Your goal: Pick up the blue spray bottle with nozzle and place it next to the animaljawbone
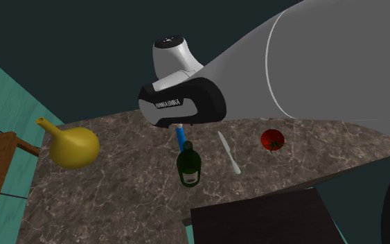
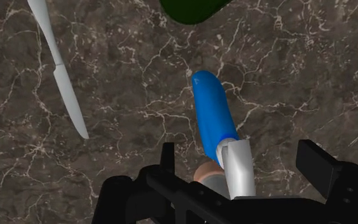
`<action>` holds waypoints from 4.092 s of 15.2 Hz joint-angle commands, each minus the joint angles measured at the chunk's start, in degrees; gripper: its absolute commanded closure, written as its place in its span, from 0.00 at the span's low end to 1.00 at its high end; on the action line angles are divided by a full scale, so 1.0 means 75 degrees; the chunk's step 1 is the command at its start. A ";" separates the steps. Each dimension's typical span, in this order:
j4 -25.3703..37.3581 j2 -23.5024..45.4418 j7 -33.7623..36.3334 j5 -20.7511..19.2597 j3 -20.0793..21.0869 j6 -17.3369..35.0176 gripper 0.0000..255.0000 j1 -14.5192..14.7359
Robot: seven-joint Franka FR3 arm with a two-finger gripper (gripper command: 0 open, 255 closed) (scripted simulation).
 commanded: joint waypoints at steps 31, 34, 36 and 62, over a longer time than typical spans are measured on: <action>0.0535 -0.0829 -0.0214 0.0324 0.0094 -0.1326 1.00 -0.0081; 0.0690 -0.0962 -0.0245 0.0373 0.0102 -0.1607 1.00 -0.0091; 0.0801 -0.1043 -0.0264 0.0402 0.0107 -0.1797 1.00 -0.0096; 0.2914 -0.1520 -0.0366 0.0566 0.0127 -0.4367 1.00 -0.0115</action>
